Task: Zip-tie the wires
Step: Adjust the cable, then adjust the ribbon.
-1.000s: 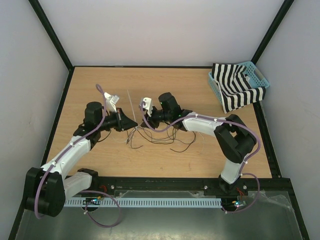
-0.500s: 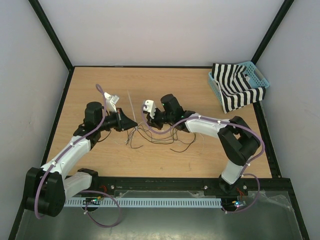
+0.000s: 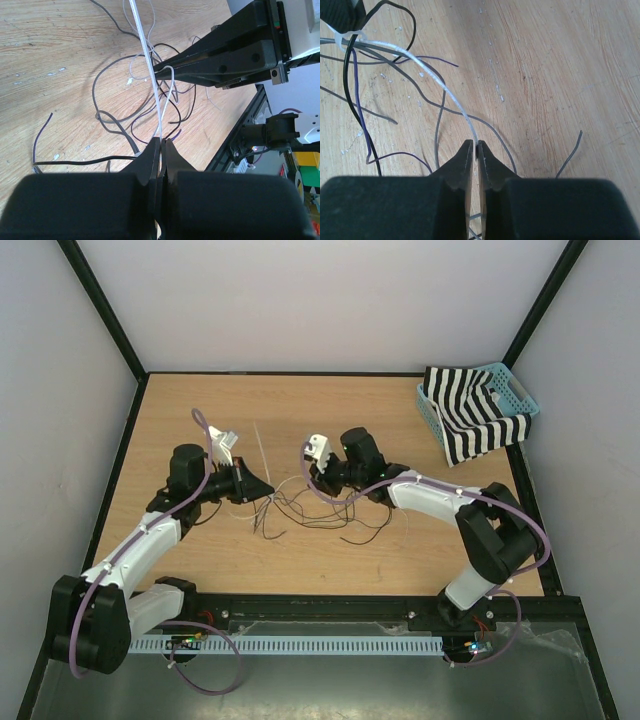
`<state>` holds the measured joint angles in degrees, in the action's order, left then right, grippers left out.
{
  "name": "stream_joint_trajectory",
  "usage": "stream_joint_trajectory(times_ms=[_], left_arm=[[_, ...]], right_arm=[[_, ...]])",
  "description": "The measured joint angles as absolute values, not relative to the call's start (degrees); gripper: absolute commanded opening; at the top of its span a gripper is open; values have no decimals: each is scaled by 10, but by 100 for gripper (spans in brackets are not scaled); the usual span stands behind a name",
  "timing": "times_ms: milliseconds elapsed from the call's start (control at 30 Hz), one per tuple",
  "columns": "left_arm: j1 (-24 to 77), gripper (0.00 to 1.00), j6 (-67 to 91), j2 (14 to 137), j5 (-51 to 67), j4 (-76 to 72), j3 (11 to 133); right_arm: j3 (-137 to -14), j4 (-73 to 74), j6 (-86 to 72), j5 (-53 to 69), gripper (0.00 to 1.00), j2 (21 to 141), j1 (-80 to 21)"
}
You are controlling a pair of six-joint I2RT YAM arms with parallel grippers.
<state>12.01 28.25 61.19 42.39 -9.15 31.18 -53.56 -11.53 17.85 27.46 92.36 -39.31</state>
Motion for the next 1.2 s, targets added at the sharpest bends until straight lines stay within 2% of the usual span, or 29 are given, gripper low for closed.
stream_joint_trajectory(times_ms=[67,200,400,533,700,967,1067,1200], left_arm=[[119,0,281,611,424,-90,312],[119,0,276,606,424,-86,312],[119,0,270,604,425,-84,312],[119,0,268,604,428,-83,314],[119,0,265,601,434,-82,320],[119,0,262,583,446,-82,321],[119,0,262,580,450,-82,321],[120,0,262,579,451,-82,321]], right_arm=[[-536,-114,174,278,41,924,-393],[-536,-96,152,275,60,914,-393],[-538,-70,72,247,72,836,-393],[-554,-77,-20,232,73,790,-393],[-581,-123,-169,229,73,791,-394],[-613,-197,-314,236,73,872,-420],[-615,-210,-340,236,69,899,-434],[-632,-222,-364,244,54,931,-449]])
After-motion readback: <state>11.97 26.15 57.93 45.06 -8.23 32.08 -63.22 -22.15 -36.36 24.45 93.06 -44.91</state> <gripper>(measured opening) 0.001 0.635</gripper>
